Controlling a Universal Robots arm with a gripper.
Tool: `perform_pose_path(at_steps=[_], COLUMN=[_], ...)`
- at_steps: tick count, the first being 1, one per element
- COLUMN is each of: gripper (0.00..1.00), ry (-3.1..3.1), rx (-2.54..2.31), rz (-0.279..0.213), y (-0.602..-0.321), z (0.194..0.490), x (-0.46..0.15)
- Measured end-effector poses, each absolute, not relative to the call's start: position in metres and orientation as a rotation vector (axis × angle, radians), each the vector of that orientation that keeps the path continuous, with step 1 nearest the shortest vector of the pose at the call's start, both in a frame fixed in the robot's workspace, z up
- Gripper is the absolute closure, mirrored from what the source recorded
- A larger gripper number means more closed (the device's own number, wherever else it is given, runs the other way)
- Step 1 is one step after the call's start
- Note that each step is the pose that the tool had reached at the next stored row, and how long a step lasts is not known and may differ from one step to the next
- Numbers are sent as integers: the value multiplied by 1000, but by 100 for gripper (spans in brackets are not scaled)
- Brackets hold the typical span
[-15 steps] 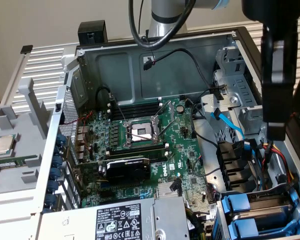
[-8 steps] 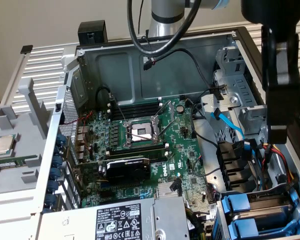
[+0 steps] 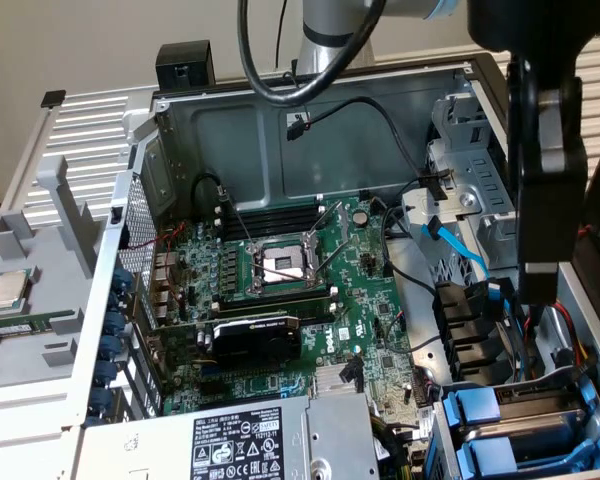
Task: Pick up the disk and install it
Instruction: 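Insert the first disk wire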
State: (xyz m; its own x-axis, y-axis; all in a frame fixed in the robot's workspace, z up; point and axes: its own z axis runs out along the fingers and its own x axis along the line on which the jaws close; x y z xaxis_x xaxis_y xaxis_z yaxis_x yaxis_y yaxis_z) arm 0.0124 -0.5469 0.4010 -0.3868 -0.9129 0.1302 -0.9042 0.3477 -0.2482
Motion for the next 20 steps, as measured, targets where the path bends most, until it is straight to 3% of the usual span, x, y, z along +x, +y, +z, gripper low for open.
perform_pose_path(at_steps=[9, 20], gripper=[51, 51], ry=[2615, 2626], rx=[-1786, -1798], rz=[-327, -267], y=[-551, -569], z=[401, 412], x=[10, 10])
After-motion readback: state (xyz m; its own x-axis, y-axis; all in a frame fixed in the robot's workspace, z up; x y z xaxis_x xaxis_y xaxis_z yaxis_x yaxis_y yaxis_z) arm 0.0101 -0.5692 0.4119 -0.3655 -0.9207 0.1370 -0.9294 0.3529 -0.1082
